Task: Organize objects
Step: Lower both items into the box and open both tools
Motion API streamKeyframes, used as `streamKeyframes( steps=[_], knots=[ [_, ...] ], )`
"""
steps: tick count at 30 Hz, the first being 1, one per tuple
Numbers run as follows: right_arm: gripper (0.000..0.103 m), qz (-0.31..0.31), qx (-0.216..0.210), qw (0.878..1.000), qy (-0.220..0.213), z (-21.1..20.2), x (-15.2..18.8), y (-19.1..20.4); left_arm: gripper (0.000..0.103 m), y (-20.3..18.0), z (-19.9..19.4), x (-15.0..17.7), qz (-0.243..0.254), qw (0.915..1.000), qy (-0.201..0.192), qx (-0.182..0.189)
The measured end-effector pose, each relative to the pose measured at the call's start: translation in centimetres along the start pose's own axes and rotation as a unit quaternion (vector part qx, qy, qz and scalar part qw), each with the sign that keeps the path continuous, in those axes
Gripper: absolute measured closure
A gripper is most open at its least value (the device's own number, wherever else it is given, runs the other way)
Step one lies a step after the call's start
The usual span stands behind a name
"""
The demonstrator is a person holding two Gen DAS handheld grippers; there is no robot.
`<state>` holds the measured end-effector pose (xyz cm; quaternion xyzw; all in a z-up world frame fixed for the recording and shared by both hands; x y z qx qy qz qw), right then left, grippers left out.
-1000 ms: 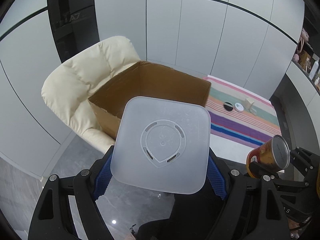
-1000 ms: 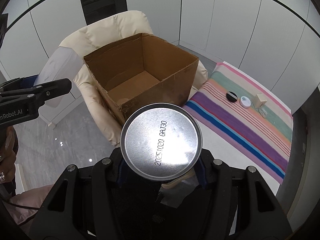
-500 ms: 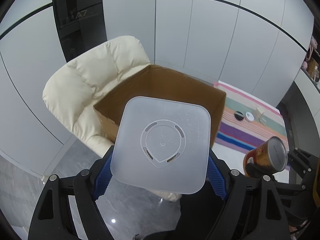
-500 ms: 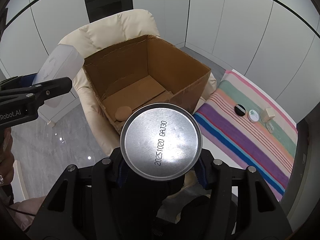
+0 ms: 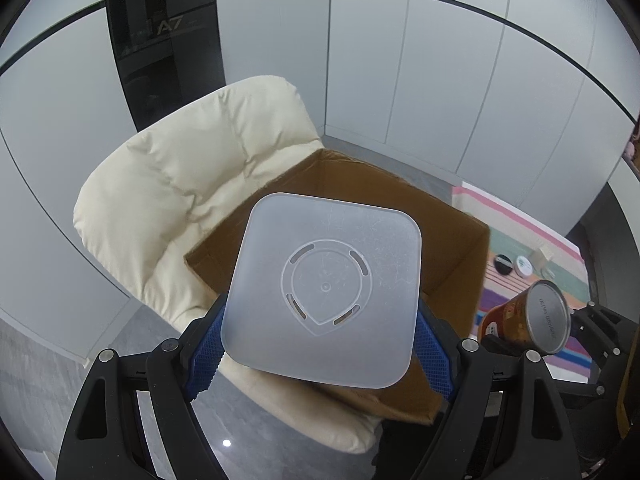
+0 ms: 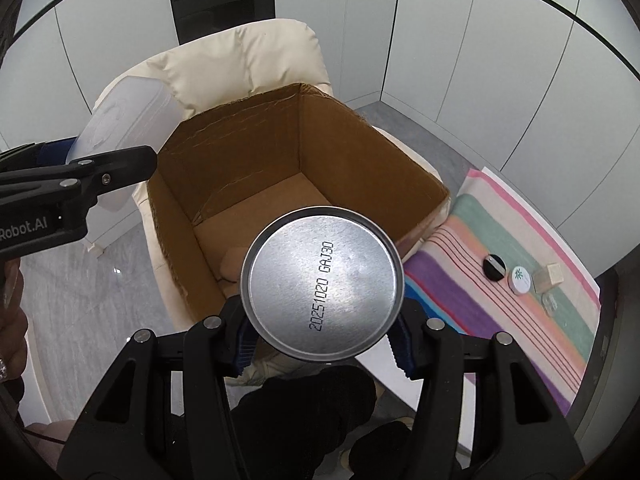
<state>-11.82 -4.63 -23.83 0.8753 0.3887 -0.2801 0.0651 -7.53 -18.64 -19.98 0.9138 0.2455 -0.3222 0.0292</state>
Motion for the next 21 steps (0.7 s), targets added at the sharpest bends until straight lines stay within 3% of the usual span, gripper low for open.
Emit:
streamKeyframes(
  steps=[5, 9, 17, 19, 20, 21],
  knots=[
    [0.047, -0.003, -0.001, 1.0, 0.001, 2.2, -2.1, -0.7, 0.02, 0.6, 3.3, -1.5, -0.014, 0.9998, 0.006, -0.015],
    [0.047, 0.013, 0.021, 1.0, -0.008, 3.6, -3.6, -1.9, 0.02, 1.1, 5.6, -2.0, -0.027, 0.9993, 0.01, -0.026],
    [0.046, 0.027, 0.004, 1.0, 0.002, 6.5, -4.2, -1.6, 0.019, 1.7, 7.0, -1.6, -0.03, 0.9991, 0.022, -0.022],
    [0.03, 0.032, -0.002, 0.999, -0.001, 6.7, -4.3, -1.5, 0.019, 1.9, 6.7, -1.8, -0.033, 0.999, 0.015, -0.025],
    [0.011, 0.034, 0.001, 0.999, -0.001, 6.7, -4.3, -1.5, 0.016, 2.0, 6.6, -1.9, -0.032, 0.999, 0.013, -0.027],
    [0.002, 0.037, 0.009, 0.999, -0.007, 6.5, -4.5, -1.6, 0.009, 2.0, 6.5, -1.9, -0.031, 0.999, 0.014, -0.028]
  ],
)
Point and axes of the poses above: each gripper's, at about its wrist camera, not at the fingertips, and z roughly the way its jaws point, y to its left, x to its underside, the point moved 8 cm from there along z, roughly the way its jaws point, and after that the axes turned 8 degrees about -z, right-handed, at the moved point
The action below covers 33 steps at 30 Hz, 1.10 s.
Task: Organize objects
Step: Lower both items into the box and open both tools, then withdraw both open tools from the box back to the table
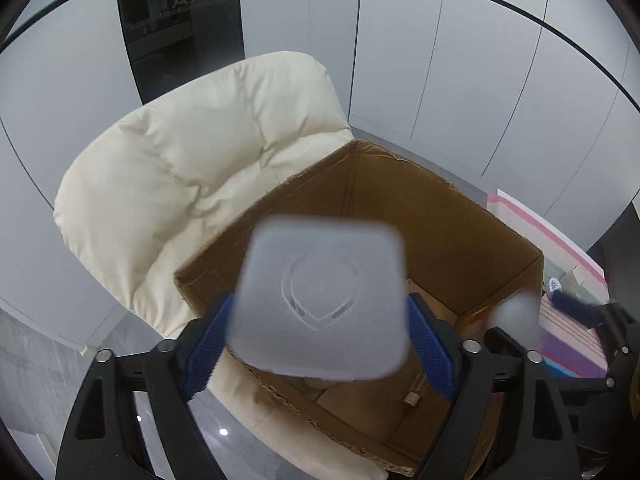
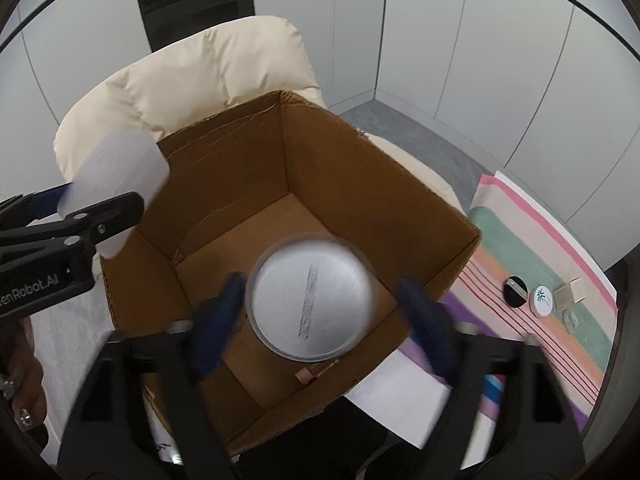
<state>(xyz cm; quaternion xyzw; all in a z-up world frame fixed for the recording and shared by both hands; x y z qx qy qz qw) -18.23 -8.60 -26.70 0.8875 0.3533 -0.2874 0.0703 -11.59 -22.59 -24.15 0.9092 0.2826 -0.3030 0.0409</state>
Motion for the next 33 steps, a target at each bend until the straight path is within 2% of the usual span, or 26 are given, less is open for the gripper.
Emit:
streamKeyframes(
  steps=[2, 4, 12, 25, 33],
  knots=[
    [0.002, 0.002, 0.012, 1.0, -0.019, -0.8, -0.4, -0.1, 0.005, 0.0, -0.1, 0.0, -0.002, 1.0, 0.003, 0.008],
    [0.002, 0.004, 0.013, 1.0, -0.024, -1.2, -0.7, 0.0, 0.005, -0.1, 0.0, 0.2, -0.003, 0.9998, 0.009, 0.015],
    [0.002, 0.023, 0.002, 1.0, -0.014, -1.3, -0.3, -0.4, 0.005, 0.3, -0.1, 0.2, -0.012, 0.9998, 0.013, 0.011],
    [0.002, 0.031, 0.002, 1.0, -0.003, -2.0, 0.3, -0.4, 0.005, -0.1, -1.5, 0.6, 0.011, 0.9999, 0.0, 0.013],
    [0.002, 0.037, 0.005, 0.999, -0.004, -4.5, 0.9, -0.7, 0.005, 0.1, -3.1, 1.5, 0.005, 0.9996, 0.019, 0.022]
  ],
)
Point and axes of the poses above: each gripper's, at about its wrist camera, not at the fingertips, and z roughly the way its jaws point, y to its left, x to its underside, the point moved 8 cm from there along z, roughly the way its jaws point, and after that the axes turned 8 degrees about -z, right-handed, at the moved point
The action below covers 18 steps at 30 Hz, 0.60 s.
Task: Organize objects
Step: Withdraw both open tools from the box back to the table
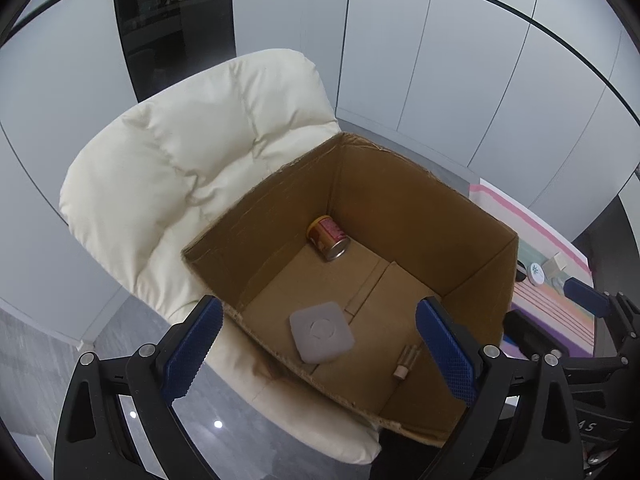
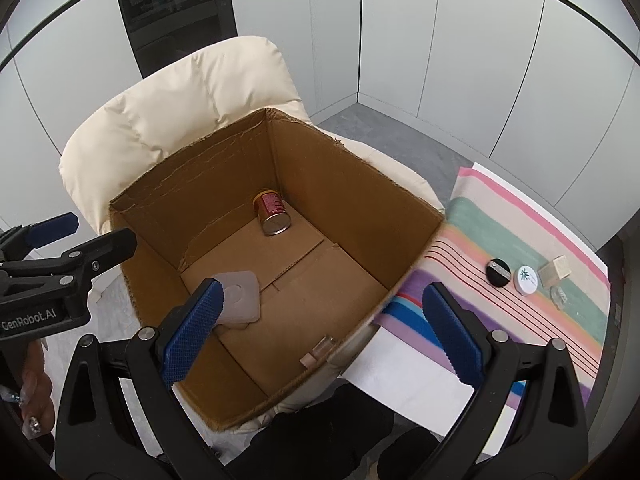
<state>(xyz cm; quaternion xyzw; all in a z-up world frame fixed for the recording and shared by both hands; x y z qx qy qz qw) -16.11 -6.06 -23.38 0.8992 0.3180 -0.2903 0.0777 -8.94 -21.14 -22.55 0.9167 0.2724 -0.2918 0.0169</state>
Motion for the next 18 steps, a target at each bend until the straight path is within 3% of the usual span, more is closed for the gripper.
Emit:
streamKeyframes(
  steps=[18],
  knots=[
    [0.002, 0.017, 0.003, 1.0, -0.01, -8.2, 5.5, 1.2, 0.005, -0.3, -7.8, 6.8, 0.03, 0.999, -0.029, 0.013]
  ],
)
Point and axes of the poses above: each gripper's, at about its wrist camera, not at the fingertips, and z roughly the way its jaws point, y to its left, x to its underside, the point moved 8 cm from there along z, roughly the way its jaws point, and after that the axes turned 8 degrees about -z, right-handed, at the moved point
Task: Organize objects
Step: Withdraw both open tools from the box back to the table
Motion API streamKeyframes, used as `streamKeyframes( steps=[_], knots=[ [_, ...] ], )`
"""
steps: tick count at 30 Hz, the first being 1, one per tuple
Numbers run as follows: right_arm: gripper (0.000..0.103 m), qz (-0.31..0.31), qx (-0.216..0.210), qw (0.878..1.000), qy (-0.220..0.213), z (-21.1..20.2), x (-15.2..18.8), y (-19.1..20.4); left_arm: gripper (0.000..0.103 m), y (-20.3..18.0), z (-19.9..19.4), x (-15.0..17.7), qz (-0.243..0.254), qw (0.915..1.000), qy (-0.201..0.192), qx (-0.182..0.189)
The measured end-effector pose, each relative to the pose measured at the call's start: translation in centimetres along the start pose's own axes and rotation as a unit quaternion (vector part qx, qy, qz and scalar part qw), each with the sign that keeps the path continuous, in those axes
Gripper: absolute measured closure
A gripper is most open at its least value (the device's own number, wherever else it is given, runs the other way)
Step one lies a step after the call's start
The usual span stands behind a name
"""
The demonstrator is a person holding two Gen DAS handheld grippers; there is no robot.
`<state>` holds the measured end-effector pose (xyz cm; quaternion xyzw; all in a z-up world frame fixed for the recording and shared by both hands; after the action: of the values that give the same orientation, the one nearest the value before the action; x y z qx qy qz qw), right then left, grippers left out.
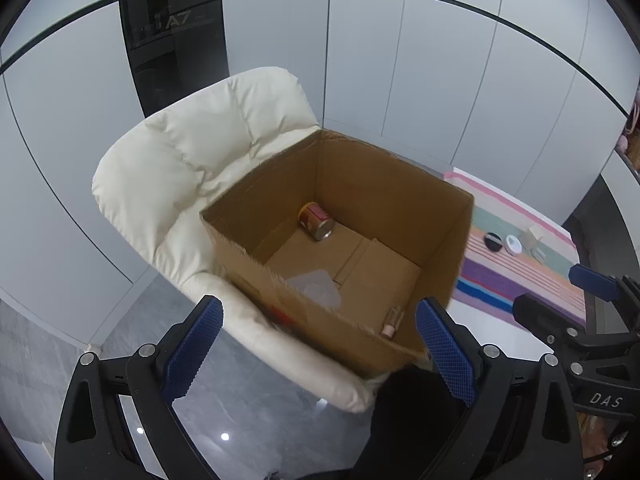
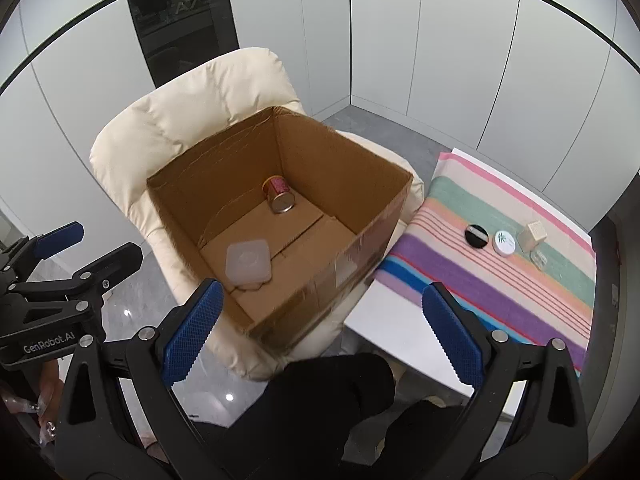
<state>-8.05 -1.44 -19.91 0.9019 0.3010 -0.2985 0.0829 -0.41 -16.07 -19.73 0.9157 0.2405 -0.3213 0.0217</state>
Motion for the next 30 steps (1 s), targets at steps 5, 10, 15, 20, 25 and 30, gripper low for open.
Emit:
streamKeyframes(
  steps=[5, 10, 15, 20, 25, 30],
  knots=[
    [0.002, 0.002, -0.002, 1.0, 0.006, -1.1, 1.9, 0.4, 0.005, 0.1, -1.3, 2.0, 0.006, 1.0, 0.004, -0.004],
    [0.002, 0.008, -0.009, 1.0, 0.009, -2.2, 4.0, 0.9, 0.005, 0.5, -2.6, 3.9, 0.002, 1.0, 0.008, -0.005],
    [0.002, 0.01, -0.019, 1.0, 0.023, -3.1, 6.1, 1.5, 0.005, 1.0, -3.8, 5.5, -0.003, 1.0, 0.008, -0.002],
    [0.002, 0.014, -0.024, 0.999, 0.025, -3.6, 7.2, 1.7, 0.005, 0.6, -4.0, 5.8, -0.003, 0.9999, 0.005, 0.01],
    [0.002, 0.025, -0.023, 0.999, 0.018, -4.2, 7.2, 1.0, 0.005, -0.2, -3.4, 6.1, 0.012, 0.9998, 0.008, 0.01],
    [0.002, 0.039, -0.023, 0.999, 0.017, -4.2, 7.0, 0.0, 0.005, -0.7, -2.4, 6.3, 0.014, 0.9997, 0.016, 0.01]
  ],
)
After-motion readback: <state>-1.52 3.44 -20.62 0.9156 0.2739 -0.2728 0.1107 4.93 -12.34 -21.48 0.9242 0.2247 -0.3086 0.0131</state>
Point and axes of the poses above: each gripper's, at about its wrist camera, not at the fingertips, and z roughly the way its jaws point, y to its left, x to its underside, the point moved 8 cm from there along z, roughly the way its jaws point, and after that the axes turned 8 degrees about -z, right-handed, at the moved point
